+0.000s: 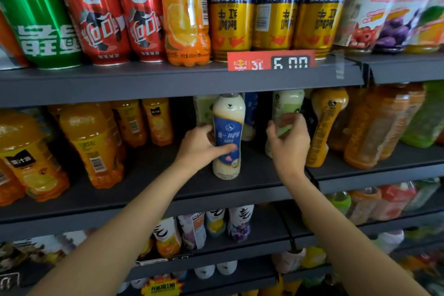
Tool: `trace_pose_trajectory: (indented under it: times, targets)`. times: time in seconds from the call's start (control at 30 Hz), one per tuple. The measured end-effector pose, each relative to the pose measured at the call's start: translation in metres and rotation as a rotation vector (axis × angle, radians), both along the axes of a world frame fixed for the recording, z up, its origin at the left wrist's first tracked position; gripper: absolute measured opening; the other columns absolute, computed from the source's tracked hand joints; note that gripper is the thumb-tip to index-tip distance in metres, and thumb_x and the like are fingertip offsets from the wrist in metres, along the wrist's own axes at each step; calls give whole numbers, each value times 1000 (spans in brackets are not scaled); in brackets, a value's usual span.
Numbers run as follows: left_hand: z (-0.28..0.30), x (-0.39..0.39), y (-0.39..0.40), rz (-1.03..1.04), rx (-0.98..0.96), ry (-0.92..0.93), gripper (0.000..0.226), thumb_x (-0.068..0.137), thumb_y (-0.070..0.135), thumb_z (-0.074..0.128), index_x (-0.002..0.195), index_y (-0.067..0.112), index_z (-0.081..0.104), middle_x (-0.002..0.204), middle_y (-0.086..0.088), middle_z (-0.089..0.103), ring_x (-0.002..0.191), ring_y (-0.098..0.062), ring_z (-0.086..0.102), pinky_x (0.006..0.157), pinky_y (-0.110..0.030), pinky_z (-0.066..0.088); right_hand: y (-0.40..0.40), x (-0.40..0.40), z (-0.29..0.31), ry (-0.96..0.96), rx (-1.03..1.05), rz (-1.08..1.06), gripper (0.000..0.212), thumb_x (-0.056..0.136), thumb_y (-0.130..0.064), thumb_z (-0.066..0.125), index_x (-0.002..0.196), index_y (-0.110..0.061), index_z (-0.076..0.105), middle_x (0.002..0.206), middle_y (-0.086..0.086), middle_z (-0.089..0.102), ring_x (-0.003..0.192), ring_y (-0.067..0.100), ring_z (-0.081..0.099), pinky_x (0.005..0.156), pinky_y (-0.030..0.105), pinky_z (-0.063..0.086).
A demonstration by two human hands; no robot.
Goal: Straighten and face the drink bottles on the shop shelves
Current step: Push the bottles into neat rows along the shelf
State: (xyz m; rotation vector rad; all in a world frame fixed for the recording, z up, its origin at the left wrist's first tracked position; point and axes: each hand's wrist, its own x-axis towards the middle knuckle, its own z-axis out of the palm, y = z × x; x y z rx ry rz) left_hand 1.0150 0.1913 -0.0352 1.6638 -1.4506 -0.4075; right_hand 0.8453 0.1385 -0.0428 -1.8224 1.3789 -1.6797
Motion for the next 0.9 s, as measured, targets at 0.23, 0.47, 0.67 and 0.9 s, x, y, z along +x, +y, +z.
trace_pose_trajectory:
  times: [0.23,0.47,0.67,0.9]
  targets:
    - [0,-34,-43,38,5,36,50,74,20,78,118,8,58,114,-8,65,99,-19,60,76,-23,42,-19,-14,-3,392,321,-56,84,87,-35,64,146,-4,13,145,15,31,118,36,49,83,43,44]
    - [-6,-38,-75,113,4,14,51,75,19,77,119,6,56,113,-11,64,100,-27,61,78,-32,46,-33,-21,-1,466,361,-33,59,83,-42,66,118,-3,38,122,14,50,107,38,56,77,43,46]
    - [-13,-44,-71,149,-61,-11,51,79,23,74,122,6,53,115,-9,62,103,-24,60,79,-30,45,-6,-31,-4,483,262,99,59,77,-43,72,108,-5,42,111,12,55,101,32,57,75,40,49]
    - [-39,-14,-5,98,-264,-17,25,85,7,63,110,7,59,107,-3,60,94,-15,60,77,-16,44,22,1,-2,447,263,194,65,72,-43,77,110,-4,41,112,12,55,104,30,55,77,36,44]
